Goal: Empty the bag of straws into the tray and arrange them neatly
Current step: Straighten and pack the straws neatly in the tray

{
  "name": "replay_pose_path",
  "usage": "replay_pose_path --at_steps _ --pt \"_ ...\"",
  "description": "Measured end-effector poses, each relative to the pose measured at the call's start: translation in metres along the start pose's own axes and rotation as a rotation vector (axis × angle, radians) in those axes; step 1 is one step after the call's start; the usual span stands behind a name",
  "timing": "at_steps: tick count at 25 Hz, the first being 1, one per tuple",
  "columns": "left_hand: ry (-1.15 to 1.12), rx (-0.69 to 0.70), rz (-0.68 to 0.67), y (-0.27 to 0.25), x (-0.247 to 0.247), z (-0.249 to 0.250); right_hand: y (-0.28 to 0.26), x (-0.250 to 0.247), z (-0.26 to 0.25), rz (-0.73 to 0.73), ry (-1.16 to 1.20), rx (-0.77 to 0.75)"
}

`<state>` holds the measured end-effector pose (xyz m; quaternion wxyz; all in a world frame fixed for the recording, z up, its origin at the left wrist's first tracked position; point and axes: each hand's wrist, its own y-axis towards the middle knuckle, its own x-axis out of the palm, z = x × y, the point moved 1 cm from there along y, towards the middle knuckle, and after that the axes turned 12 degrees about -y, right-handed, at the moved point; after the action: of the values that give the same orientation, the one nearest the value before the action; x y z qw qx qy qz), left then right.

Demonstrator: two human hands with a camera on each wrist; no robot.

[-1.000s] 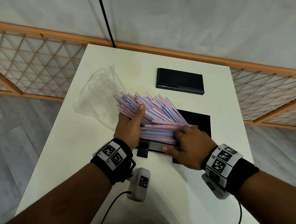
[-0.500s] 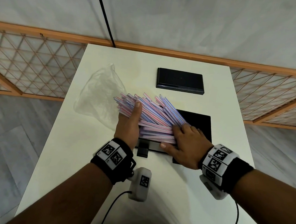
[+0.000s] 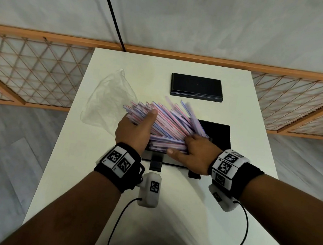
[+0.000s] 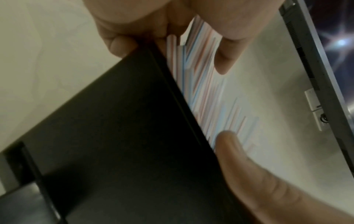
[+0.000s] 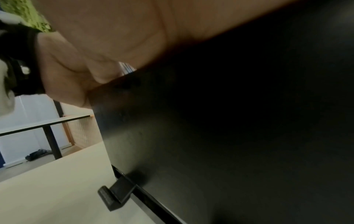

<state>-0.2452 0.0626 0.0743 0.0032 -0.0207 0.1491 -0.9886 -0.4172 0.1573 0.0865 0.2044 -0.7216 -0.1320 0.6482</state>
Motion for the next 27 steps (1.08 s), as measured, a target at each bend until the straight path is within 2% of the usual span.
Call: replay_pose_path --at_steps 4,8,10,14,16,18,22,27 --pt "0.166 0.012 -0.02 -0.002 0.001 0.012 0.008 -0.003 -0.004 -0.011 0.081 -0.062" --pt "0.224 0.042 -0.04 -0.009 0.004 0.029 0.013 -0.001 -0.004 -0.119 0.136 -0.046" --pt "0.159 0.029 -0.016 -0.009 0.004 0.029 0.014 -0.001 -0.005 -0.072 0.191 -0.065" --pt "0.01 -0.028 0.028 -0.004 0.004 0.021 0.009 -0.006 0.006 0.13 0.184 -0.029" --pt "0.103 0.009 -0.066 -0.012 0.006 0.019 0.006 -0.003 0.012 0.105 0.157 -0.037" --pt "0.107 0.046 -0.09 -0.021 0.006 0.017 0.006 0.002 0.016 0.055 0.119 -0.051" --pt "-0.272 -0.046 0.059 -0.013 0.002 0.017 0.002 0.006 0.017 0.088 0.105 -0.06" --pt "-0.238 -0.026 0.023 -0.005 0.007 0.02 0.006 0.006 0.004 0.077 0.091 -0.042"
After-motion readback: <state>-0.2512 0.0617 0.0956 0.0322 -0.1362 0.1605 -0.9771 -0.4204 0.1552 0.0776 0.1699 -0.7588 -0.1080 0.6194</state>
